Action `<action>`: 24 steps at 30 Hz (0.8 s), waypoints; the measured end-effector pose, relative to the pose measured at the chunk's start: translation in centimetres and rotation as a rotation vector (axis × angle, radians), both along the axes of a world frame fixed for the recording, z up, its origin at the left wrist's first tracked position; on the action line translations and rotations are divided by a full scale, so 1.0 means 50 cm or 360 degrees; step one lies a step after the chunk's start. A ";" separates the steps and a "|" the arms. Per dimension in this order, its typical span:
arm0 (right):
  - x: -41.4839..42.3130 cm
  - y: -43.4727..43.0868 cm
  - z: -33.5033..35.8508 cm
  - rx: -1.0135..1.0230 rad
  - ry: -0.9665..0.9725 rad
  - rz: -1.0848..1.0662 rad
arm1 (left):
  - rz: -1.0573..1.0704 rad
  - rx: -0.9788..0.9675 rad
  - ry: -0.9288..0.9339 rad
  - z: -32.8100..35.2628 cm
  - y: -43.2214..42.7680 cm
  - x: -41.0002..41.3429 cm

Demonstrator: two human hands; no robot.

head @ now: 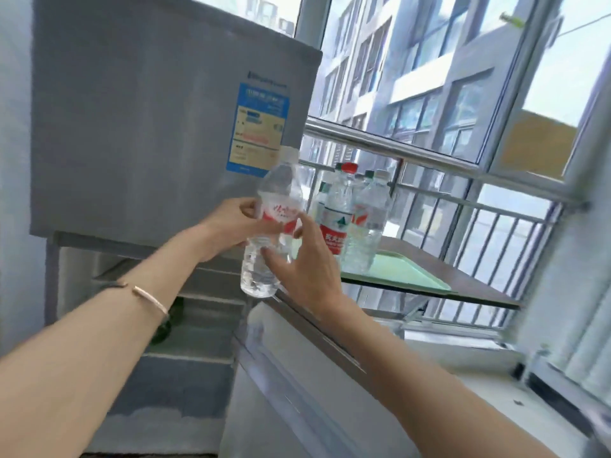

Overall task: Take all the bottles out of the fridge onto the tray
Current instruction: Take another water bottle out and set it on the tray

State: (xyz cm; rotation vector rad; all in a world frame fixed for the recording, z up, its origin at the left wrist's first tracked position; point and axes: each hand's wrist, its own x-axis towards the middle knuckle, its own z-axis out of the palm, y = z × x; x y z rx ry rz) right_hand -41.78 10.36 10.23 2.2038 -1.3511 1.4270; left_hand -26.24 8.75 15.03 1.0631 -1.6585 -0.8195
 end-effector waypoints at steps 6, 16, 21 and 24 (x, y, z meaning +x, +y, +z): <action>-0.152 -0.016 0.052 -0.0195 -0.0455 -0.0404 | -0.0274 -0.0317 0.0156 0.100 0.002 -0.216; -0.389 -0.145 0.031 0.0023 -0.0553 -0.0764 | -0.0621 -0.0068 -0.0110 0.029 -0.078 -0.472; -0.411 -0.204 -0.003 0.0188 -0.0304 -0.0777 | -0.0578 -0.0018 -0.0127 -0.023 -0.116 -0.496; -0.431 -0.236 -0.022 0.0204 -0.0154 -0.0865 | -0.0540 -0.0048 -0.0189 -0.037 -0.119 -0.494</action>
